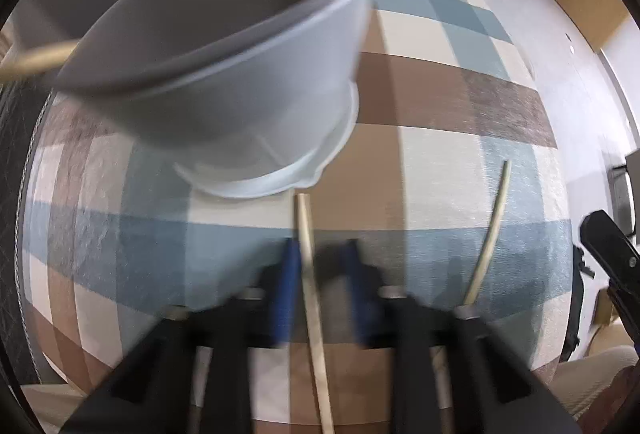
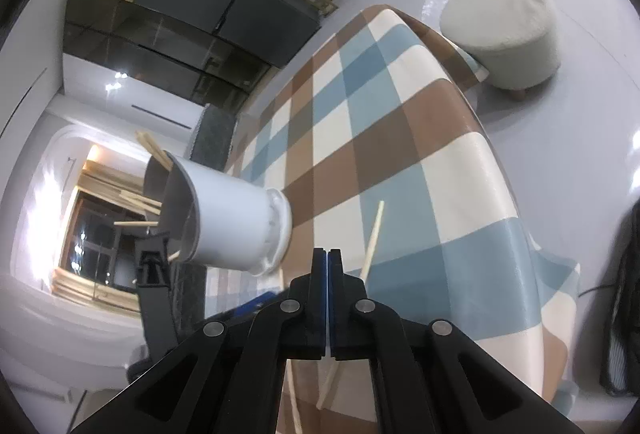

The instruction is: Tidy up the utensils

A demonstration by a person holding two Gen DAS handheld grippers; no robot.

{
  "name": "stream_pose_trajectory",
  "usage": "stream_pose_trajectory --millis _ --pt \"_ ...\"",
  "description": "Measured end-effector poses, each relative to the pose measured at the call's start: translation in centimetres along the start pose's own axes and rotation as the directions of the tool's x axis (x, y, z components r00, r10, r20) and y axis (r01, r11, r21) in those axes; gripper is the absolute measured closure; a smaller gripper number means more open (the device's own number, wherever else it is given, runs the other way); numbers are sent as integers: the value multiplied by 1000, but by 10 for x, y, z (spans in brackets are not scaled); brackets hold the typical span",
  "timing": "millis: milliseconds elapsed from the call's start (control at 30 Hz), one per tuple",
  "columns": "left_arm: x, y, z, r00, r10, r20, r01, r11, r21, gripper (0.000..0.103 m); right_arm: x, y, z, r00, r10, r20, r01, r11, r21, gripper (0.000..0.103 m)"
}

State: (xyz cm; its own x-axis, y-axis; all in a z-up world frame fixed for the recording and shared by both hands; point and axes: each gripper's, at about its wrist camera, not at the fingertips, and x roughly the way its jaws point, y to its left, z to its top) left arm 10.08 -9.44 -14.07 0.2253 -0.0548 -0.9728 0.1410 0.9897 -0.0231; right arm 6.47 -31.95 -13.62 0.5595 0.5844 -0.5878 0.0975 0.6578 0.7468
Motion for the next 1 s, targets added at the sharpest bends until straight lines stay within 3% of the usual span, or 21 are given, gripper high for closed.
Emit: stream_pose_trajectory --millis 33,200,333,600,800,1000 --pt "0 -2 1 1000 -7 -2 7 1000 5 101 0 -1 0 1000 -6 1 6 1000 2 100" --pt "-5 8 -4 998 -37 46 38 999 -29 102 1 -7 1 999 -54 -3 54 998 12 99" --pt "-29 34 -20 991 -69 115 76 996 -52 102 11 -10 1 995 -97 -38 97 995 13 80" --pt "-71 70 -59 957 -179 230 203 976 -85 102 43 13 1 968 -229 -105 216 969 -123 65" --pt "-81 79 -73 924 -245 294 278 957 -78 102 69 39 -3 899 -430 -87 392 876 -281 65" --pt "-94 93 -73 895 -314 318 352 934 -67 102 102 67 -16 776 -630 -4 552 682 -480 67"
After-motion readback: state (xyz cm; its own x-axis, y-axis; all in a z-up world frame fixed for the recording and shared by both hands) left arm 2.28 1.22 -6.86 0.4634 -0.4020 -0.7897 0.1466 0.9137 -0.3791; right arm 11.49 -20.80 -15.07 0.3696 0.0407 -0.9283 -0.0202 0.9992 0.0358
